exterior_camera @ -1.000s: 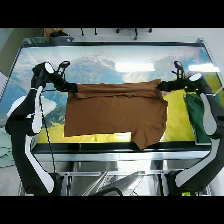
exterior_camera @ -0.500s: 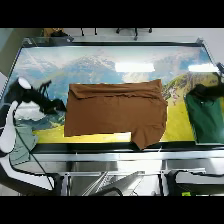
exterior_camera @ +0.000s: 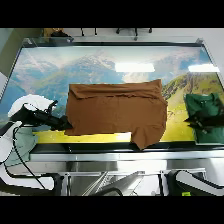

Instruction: Fold the shirts.

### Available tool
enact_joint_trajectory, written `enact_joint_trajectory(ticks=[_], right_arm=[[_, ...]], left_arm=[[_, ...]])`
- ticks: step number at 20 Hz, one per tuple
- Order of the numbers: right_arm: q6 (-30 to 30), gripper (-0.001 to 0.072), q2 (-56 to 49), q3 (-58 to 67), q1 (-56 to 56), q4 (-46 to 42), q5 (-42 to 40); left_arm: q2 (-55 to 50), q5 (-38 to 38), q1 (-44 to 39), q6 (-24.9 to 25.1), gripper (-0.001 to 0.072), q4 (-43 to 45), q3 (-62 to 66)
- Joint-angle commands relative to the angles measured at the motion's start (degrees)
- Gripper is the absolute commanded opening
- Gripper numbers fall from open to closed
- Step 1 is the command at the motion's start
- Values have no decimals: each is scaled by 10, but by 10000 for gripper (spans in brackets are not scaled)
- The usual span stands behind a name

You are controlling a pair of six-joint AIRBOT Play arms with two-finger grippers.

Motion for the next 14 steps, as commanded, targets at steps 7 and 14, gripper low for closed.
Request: enact_joint_trajectory(ticks=[7, 14], right_arm=[[-15, 380, -6, -194, 164, 64, -138], [-106, 63, -23, -177, 202, 192, -138]], left_arm=[[4, -29, -6, 19, 17, -61, 32], [4, -67, -6, 4, 17, -60, 71]])
